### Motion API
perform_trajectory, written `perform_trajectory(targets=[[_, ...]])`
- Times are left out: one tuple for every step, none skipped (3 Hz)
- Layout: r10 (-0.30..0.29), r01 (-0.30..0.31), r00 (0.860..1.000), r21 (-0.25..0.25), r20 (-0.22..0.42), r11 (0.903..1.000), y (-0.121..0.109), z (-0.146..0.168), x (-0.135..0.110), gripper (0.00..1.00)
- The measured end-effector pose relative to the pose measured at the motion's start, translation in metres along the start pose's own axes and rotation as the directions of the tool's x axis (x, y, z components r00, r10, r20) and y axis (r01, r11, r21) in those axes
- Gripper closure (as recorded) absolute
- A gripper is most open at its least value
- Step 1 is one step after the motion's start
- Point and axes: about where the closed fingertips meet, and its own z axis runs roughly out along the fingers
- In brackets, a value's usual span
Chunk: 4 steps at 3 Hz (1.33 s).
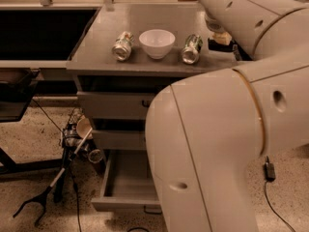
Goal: Pick rxbar chocolate from bottom drawer and place on counter
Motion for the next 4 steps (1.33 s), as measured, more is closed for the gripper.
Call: perform_trajectory(targets=[[0.002,-0.002,1.000,-0.035,-0.019,0.9994,0.004,0.016,-0.003,1.00],[0.004,-0.006,1.000,-0.059,-0.027,0.9982,0.007,0.026,-0.004,0.83],[0.010,-0.012,0.999,-0.070,-0.034,0.9975,0.007,0.031,-0.001,0.60],[0.010,-0.012,0.999,-0.070,-0.035,0.9975,0.007,0.031,-0.001,0.36]])
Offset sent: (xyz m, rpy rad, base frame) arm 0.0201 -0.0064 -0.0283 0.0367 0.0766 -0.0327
